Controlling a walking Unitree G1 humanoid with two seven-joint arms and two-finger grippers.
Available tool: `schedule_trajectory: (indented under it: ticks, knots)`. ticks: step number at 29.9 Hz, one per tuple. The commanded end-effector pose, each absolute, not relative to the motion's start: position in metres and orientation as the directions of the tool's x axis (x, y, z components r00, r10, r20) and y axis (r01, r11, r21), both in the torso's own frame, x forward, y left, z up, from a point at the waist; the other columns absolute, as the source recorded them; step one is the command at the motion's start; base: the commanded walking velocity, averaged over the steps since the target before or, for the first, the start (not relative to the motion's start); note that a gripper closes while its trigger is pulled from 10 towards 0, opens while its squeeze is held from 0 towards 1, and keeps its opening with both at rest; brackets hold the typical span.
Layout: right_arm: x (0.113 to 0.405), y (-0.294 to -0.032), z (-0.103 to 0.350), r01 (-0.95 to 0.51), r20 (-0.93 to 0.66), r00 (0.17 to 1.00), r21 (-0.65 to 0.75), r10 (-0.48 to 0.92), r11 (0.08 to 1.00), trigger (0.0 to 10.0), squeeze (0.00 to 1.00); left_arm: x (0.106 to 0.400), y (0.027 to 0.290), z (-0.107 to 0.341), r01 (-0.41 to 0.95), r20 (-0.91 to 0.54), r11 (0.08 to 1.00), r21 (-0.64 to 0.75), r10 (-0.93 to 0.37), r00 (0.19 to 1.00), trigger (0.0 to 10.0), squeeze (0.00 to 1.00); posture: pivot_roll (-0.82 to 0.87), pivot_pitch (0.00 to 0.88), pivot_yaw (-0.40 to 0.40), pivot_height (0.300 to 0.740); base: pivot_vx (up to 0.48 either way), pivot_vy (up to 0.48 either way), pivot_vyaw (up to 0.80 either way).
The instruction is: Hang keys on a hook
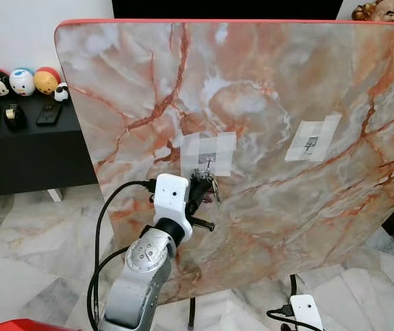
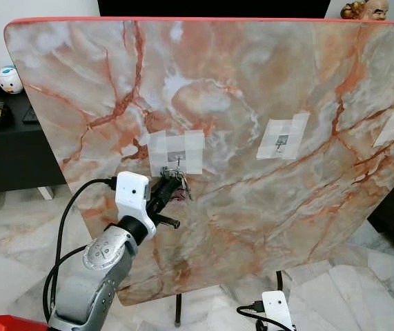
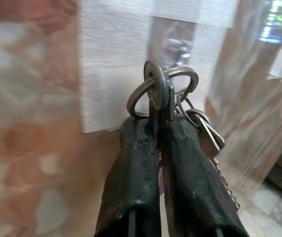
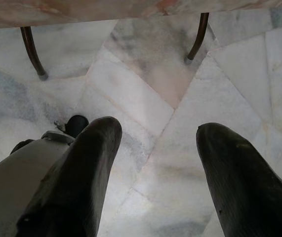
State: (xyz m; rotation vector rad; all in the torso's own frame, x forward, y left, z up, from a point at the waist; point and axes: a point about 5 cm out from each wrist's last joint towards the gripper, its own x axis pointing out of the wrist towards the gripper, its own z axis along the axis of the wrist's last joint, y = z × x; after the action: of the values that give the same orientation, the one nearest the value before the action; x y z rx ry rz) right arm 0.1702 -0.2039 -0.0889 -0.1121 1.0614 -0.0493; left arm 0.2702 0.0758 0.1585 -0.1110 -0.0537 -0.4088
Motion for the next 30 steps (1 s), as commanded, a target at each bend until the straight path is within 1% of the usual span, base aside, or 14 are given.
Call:
schedule_trajectory:
  ticks: [1, 12, 17, 30]
  knots:
    - [0.1721, -0.2083, -0.0873, -0.012, -0.865, 0.49, -0.129, -0.106, 0.992, 10.0, 0.0, 0.2706, 0.0741, 0.1695, 0.418, 0.127, 0.904, -0.094, -0.405, 0.905, 10.0, 0.0, 0.09, 0.0, -0.113, 0.74, 0.0, 0.0, 0.0]
    - [0.1722, -0.2083, -0.0873, -0.012, -0.865, 0.49, -0.13, -0.107, 0.991, 10.0, 0.0, 0.2681, 0.0723, 0.1736, 0.457, 0.159, 0.883, -0.108, -0.439, 0.884, 10.0, 0.0, 0.09, 0.0, -0.113, 0.74, 0.0, 0.0, 0.0]
    - [0.1722, -0.2081, -0.0873, -0.012, -0.865, 0.49, -0.129, -0.107, 0.992, 10.0, 0.0, 0.2658, 0.0706, 0.172, 0.48, 0.155, 0.873, -0.088, -0.464, 0.872, 10.0, 0.0, 0.09, 0.0, -0.113, 0.74, 0.0, 0.0, 0.0]
    - [0.1724, -0.2082, -0.0872, -0.012, -0.865, 0.49, -0.129, -0.107, 0.992, 10.0, 0.0, 0.2669, 0.0703, 0.171, 0.481, 0.152, 0.873, -0.083, -0.466, 0.872, 10.0, 0.0, 0.09, 0.0, -0.113, 0.74, 0.0, 0.0, 0.0]
